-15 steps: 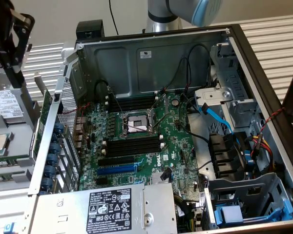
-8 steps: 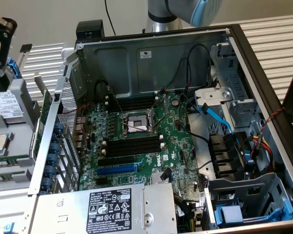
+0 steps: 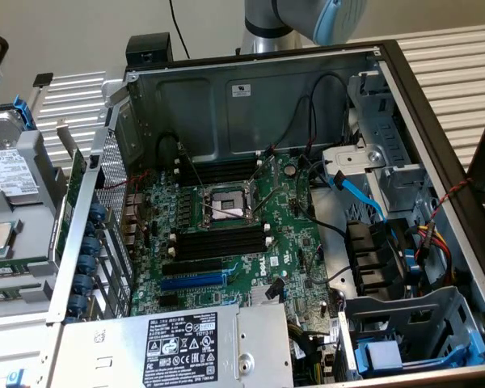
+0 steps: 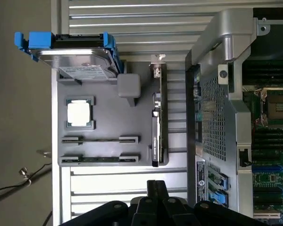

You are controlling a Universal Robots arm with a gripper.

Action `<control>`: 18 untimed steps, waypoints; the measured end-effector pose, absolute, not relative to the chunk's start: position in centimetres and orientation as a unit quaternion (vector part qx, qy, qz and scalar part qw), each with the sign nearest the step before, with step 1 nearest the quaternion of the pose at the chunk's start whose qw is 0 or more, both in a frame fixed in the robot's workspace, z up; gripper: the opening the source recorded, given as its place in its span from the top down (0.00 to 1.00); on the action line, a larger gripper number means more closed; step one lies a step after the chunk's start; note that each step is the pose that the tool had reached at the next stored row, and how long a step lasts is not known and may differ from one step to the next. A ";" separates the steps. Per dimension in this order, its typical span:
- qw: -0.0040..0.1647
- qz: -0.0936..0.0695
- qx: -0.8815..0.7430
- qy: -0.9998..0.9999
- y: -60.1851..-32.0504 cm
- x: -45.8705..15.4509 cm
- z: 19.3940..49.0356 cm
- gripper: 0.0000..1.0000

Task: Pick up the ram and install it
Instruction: 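Reach for the ram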

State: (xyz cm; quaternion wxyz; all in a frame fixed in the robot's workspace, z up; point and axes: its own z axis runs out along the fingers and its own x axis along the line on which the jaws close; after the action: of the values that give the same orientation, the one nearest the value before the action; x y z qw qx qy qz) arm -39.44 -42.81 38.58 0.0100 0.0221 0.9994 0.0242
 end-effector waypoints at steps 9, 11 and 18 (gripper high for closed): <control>0.009 0.025 -0.037 0.999 -42.8 -40.2 38.0 0.89; 0.008 0.025 -0.055 0.998 -42.8 -40.2 37.9 0.89; 0.007 0.025 -0.108 0.994 -42.8 -40.5 37.5 0.89</control>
State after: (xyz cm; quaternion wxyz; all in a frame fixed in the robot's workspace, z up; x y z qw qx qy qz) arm -40.46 -42.75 37.50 0.0068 -0.1077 0.9938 0.0253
